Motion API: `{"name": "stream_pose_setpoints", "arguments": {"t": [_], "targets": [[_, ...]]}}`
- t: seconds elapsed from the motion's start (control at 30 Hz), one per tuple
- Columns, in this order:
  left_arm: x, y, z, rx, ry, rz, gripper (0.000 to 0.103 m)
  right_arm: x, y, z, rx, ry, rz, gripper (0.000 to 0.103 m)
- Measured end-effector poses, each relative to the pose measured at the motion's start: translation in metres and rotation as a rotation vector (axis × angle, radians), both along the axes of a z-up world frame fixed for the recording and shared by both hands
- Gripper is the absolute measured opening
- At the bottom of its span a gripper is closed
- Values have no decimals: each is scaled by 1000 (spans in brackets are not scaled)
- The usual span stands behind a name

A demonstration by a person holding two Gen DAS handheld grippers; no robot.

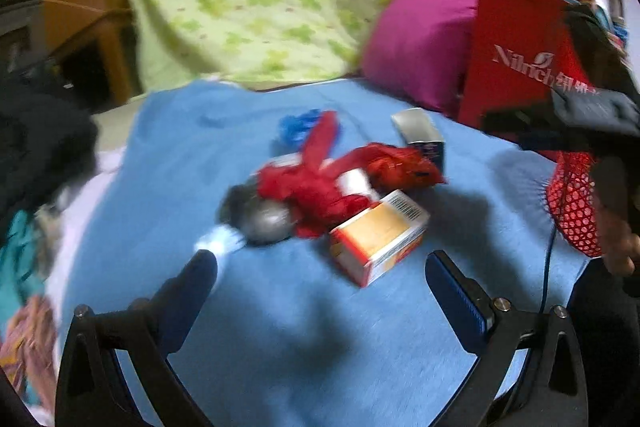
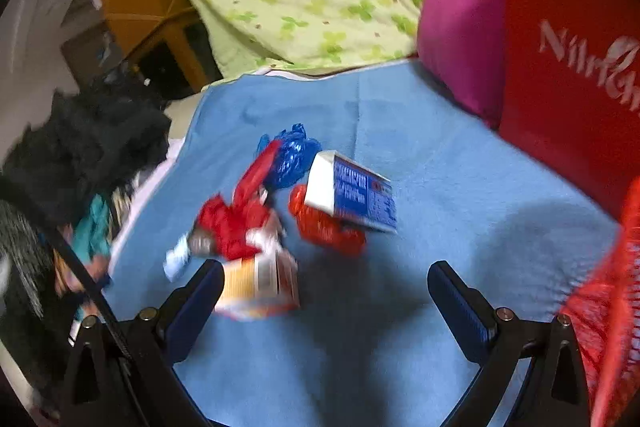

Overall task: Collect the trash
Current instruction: 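Grasp the orange-and-white barcode box with the left tool while the right tool grasps the blue-printed box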

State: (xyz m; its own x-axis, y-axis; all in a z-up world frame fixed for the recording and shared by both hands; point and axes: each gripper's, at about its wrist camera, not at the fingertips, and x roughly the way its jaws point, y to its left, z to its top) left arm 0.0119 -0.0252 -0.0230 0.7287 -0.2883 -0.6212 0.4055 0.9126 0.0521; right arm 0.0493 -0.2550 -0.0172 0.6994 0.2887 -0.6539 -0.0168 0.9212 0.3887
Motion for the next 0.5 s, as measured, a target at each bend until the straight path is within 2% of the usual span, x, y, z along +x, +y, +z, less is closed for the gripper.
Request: {"name": "stream_pose_setpoints", "arguments": {"t": [0.1,0.23,0.33,0.43,0.5], "targets": [[19,-15,-8,7,17,-55,103,33,-5,-7,67,37,-33,103],[37,-33,-21,31,41,-134,103,72,7,-11,19,79,-52,103],[47,-40,-34,45,78,-164,103,99,11,-15,36,120,-71,102],[53,-43,-44,29,128,-188,93,122,23,-20,-22,176,-93,101],[54,-44,-49,14,159,-204,81,133,27,-25,-81,214,-115,91]]}}
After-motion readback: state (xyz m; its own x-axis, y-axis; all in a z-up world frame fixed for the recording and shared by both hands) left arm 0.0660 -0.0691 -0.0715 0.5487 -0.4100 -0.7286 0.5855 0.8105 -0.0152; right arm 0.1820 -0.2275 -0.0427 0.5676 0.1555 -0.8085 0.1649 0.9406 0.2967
